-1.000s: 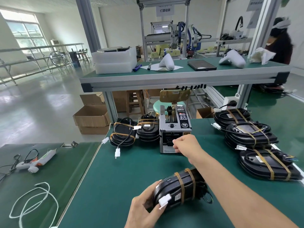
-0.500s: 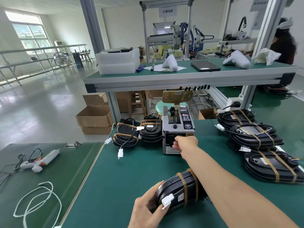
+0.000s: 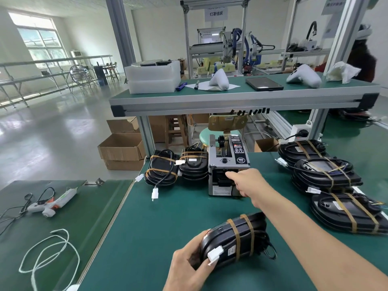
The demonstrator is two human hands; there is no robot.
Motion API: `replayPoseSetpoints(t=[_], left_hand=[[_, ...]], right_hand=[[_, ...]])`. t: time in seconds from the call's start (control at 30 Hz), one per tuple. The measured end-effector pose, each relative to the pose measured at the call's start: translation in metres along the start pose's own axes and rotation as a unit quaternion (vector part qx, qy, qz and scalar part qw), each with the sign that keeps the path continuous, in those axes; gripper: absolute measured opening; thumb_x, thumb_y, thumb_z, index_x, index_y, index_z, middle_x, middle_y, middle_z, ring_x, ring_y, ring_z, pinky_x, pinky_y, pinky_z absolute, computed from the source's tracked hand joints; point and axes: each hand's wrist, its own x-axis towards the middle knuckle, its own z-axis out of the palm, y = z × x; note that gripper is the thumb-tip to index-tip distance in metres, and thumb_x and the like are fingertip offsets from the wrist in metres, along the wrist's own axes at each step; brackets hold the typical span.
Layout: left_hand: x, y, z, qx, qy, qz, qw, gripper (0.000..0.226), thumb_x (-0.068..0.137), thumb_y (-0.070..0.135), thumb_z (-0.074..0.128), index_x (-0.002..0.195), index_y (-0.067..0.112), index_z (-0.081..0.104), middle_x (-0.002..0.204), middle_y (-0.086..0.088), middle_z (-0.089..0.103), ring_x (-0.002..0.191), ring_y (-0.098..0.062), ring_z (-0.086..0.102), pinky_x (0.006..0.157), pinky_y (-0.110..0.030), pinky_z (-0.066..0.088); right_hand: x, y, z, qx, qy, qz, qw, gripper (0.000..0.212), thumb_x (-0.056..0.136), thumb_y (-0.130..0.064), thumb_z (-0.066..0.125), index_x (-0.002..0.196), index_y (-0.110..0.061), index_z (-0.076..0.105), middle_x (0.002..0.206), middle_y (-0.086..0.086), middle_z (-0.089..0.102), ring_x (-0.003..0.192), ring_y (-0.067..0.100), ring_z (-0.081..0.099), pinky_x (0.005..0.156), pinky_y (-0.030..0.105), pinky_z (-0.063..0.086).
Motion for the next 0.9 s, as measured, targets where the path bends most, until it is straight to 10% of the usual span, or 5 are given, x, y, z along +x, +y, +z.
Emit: replayPoseSetpoints(t=[0.3,0.9], left_hand=[[0.001,-0.002,0.002,-0.017,0.008,-0.021,1.000,0.056,0.088,0.055,0.081,0.139,0.039,0.066,0.127,0.002,0.077,0.123,-0.017,0.072,0.102,-0.026,0.056],[0.001,-0.003,0.002,-0.019,0.010,-0.032,0.999,0.057,0.086,0.059,0.081,0.138,0.041,0.067,0.127,0.004,0.077,0.124,-0.016,0.071,0.101,-0.023,0.055]], right_hand=[[-0.085,0.047,-0.064,-0.223,0.031,-0.114,0.968,0.045,0.087,-0.051,0.074,0.061,-0.020,0.053,0.049,-0.012,0.051,0.044,0.004,0.042,0.050,0.024,0.034],[-0.083,0.073,-0.056,-0.178,0.072,-0.105,0.976,0.025,0.087,-0.042,0.076,0.070,-0.025,0.068,0.064,-0.017,0.066,0.057,-0.002,0.054,0.059,0.027,0.046]])
